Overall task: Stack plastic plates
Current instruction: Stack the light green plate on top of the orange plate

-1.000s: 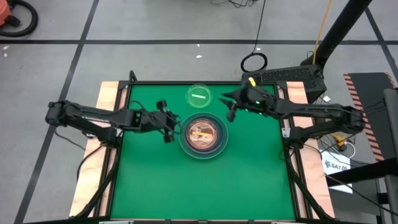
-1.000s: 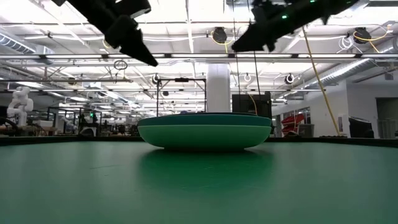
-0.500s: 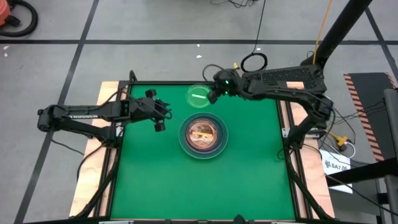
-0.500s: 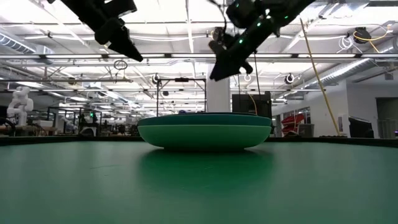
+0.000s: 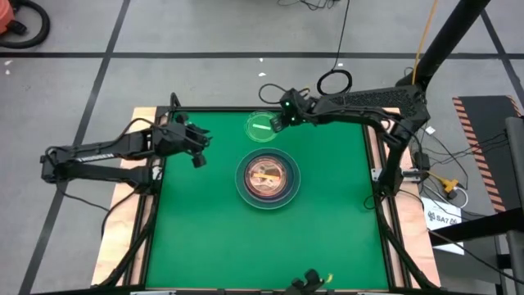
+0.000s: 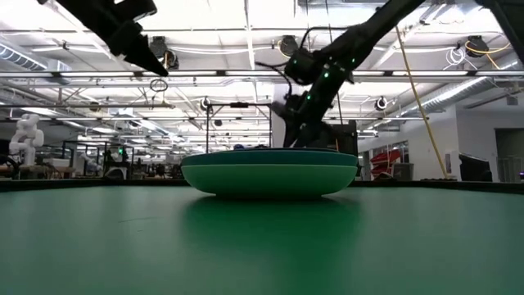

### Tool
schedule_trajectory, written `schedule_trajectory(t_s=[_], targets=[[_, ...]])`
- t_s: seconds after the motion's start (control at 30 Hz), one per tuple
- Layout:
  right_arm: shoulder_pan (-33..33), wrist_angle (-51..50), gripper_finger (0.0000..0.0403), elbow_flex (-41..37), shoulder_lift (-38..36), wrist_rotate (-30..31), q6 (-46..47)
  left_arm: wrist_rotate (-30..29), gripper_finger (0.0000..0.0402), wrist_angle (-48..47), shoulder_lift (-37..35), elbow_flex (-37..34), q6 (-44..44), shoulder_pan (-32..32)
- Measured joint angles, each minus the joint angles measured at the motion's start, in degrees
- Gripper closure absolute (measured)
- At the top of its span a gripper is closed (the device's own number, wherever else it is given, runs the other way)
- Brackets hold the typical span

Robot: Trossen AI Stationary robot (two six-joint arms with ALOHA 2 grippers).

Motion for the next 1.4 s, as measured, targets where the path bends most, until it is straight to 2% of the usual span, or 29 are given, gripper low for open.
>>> schedule_trajectory(t_s=[0.23,0.37,0.5,0.77,1.4], targets=[[-0.1,4.8,0.0283,0.0,4.8,0.1,0.4,-0.1,0.0295,-0.2,-1.6,0.0,-1.1,0.7],[-0.8,5.2,0.0284,0.0,5.4,0.2,1.5,-0.1,0.0295,-0.1,-1.5,0.0,-0.9,0.6],[-0.9,5.4,0.0284,0.0,6.4,3.4,1.1,-0.3,0.0295,0.0,-1.5,0.0,-0.9,0.6],[0.0,6.0,0.0284,-0.1,11.7,3.0,2.4,-0.4,0.0295,-0.2,-1.5,0.0,-1.0,0.7],[0.6,10.2,0.0284,0.0,11.8,3.0,2.4,-0.4,0.0295,-0.2,-1.5,0.0,-1.4,0.7]])
